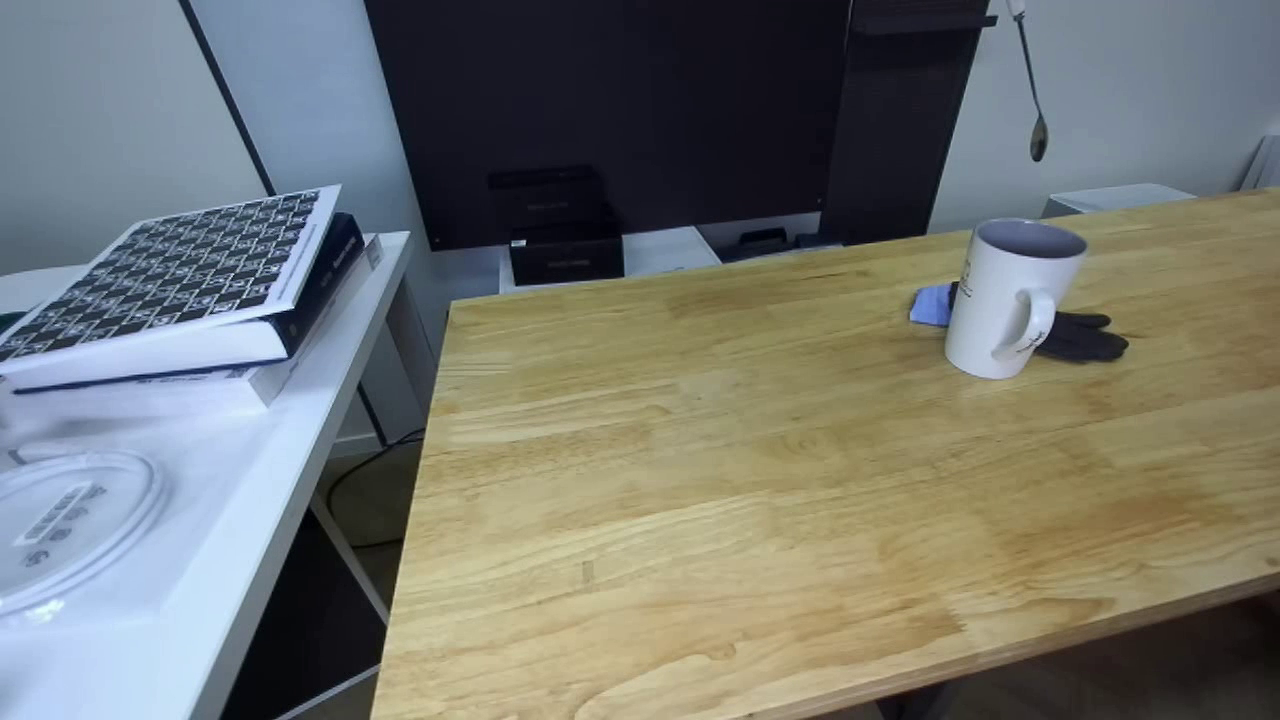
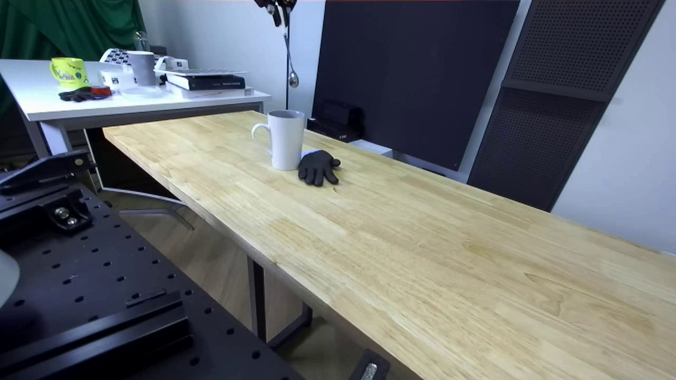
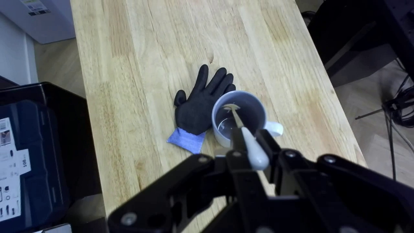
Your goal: Take the spoon out of the white mug
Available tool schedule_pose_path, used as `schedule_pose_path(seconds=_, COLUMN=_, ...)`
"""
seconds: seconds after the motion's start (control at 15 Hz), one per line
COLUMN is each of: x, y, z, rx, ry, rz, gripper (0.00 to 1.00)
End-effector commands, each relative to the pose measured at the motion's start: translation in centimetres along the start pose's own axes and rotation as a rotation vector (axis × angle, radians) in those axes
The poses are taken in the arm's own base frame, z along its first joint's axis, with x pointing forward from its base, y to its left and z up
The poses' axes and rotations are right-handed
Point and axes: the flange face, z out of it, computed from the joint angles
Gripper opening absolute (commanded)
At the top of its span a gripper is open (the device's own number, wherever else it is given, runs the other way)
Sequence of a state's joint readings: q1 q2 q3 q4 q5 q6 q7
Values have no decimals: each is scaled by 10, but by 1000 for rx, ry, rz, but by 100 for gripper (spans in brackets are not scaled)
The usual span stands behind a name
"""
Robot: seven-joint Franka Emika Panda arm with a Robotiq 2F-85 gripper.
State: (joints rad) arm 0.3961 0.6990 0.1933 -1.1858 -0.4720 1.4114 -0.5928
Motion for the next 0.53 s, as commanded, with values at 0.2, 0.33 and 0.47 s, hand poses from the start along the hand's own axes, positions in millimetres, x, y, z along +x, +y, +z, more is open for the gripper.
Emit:
schedule_pose_path(seconds=0.2, x=2, y=-33, z=-35, rx=-37, ry=-59, rz=-104, gripper=4)
schedule_pose_path(seconds=0.33, x=9, y=-50, z=-28, rx=-15, ry=-128, rz=-150, gripper=4)
schedule_pose_path(seconds=0.47, x=11, y=-64, z=-16, rx=8, ry=-224, rz=-184, gripper=4)
